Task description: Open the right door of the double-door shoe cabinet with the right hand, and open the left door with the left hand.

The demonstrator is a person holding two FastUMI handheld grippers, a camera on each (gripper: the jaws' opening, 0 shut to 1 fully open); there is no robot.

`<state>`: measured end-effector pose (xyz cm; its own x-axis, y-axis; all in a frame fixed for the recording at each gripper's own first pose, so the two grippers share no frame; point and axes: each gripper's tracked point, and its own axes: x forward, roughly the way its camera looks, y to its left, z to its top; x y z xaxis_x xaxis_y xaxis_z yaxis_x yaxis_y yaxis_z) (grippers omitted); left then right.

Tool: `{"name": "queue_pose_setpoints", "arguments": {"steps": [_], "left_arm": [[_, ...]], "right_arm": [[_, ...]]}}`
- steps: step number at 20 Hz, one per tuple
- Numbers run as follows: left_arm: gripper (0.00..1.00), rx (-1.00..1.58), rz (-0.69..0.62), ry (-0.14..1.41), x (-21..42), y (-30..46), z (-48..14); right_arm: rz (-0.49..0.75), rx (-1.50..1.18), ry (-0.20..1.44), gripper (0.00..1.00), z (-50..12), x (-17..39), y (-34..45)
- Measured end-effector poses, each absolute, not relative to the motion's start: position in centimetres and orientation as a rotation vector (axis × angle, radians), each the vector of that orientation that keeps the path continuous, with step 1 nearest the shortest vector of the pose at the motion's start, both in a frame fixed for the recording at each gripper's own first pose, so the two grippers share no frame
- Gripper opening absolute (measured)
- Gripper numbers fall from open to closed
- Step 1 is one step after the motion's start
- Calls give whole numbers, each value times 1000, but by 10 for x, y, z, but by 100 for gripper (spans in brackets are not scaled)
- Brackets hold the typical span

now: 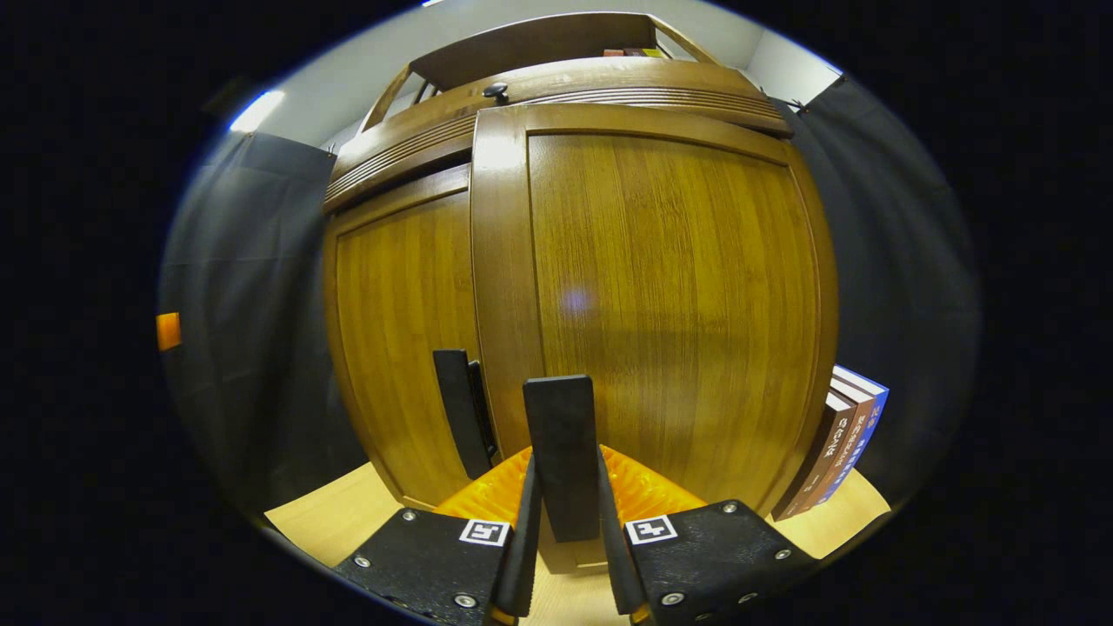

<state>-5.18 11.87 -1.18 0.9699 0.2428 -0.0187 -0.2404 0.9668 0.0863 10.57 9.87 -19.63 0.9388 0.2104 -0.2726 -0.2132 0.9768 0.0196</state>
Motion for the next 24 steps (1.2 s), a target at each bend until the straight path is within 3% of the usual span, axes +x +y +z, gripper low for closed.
{"name": "queue_pose_setpoints", "arguments": {"steps": [4,22,23,24], "left_arm": [[98,95,242,30,-59,116,-11],[95,94,230,43,-60,103,-15],[95,95,226,46,-60,101,-16],[95,98,221,49,-59,99,-16]], "right_arm": [[223,-30,262,35,-195,90,91],[218,-2,244,33,-176,29,43],[213,-5,241,41,-175,26,40],[206,-7,237,23,-174,23,36]]}}
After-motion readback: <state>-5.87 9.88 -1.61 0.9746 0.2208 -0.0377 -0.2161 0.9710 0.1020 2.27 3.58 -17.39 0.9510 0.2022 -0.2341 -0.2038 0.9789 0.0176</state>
